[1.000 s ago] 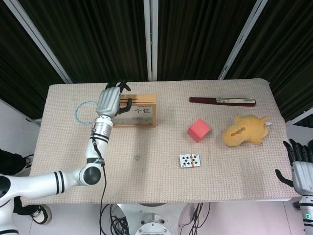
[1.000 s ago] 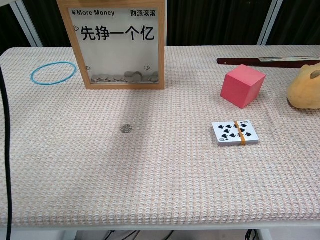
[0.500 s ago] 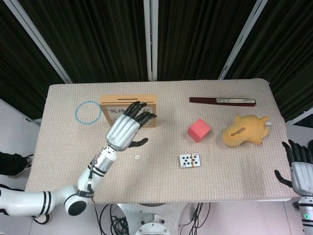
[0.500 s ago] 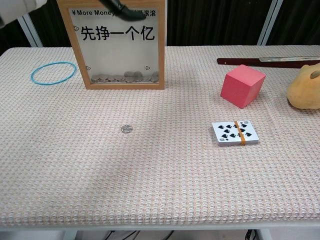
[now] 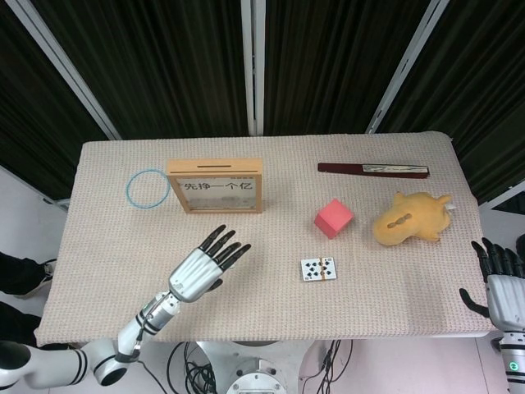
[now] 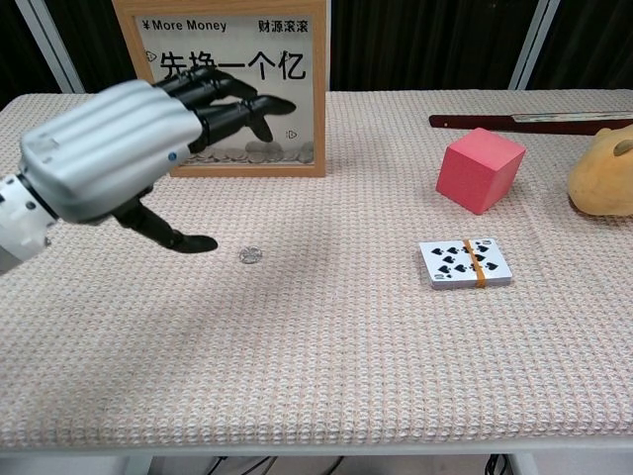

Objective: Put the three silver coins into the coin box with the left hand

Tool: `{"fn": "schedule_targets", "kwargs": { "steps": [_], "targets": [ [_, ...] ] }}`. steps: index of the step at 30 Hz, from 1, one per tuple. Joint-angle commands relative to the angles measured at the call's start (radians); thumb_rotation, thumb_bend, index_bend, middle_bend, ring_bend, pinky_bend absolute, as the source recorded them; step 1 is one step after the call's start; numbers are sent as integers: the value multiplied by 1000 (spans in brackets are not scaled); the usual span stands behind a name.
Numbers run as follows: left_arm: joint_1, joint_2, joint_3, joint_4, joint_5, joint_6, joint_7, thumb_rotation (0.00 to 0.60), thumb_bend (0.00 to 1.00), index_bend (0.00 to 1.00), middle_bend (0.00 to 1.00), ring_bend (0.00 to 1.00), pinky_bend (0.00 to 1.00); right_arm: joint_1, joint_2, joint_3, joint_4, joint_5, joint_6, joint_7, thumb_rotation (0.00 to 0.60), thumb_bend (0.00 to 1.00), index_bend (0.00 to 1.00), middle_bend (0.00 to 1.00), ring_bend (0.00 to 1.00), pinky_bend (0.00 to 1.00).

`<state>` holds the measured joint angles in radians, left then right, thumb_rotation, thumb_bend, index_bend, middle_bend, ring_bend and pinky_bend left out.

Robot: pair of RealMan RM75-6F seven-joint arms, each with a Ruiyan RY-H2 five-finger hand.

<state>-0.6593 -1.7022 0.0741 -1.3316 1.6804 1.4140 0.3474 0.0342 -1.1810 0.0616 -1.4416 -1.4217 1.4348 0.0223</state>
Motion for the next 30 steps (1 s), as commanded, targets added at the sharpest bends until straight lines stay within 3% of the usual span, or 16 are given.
{"fn": "schedule_targets", "kwargs": {
  "steps": [1,6,10,14,23,30],
  "targets": [
    [33,-73,4,98,1,-9,-43,600,41,16,194,42,61,-1,1,0,1,1,1,2,600,214,0,0,0,0],
    [50,-113,-13,157,-30,-43,-98,600,129,86,194,42,62,-2,2,1,5,8,-6,10,600,213,0,0,0,0],
    [60,-136,-17,185,-40,-64,-121,600,140,128,194,42,62,0,4,2,8,10,-12,13,600,214,0,0,0,0],
    [65,-167,-37,217,-64,-91,-164,600,139,256,193,42,62,2,6,3,6,8,-13,15,600,214,0,0,0,0],
    [59,-228,-79,287,-96,-135,-245,600,239,338,194,42,63,1,6,3,7,11,-17,18,600,213,0,0,0,0],
    [62,-249,-94,323,-111,-159,-264,600,254,374,194,42,62,-1,10,2,7,11,-15,20,600,213,0,0,0,0]
  ]
}}
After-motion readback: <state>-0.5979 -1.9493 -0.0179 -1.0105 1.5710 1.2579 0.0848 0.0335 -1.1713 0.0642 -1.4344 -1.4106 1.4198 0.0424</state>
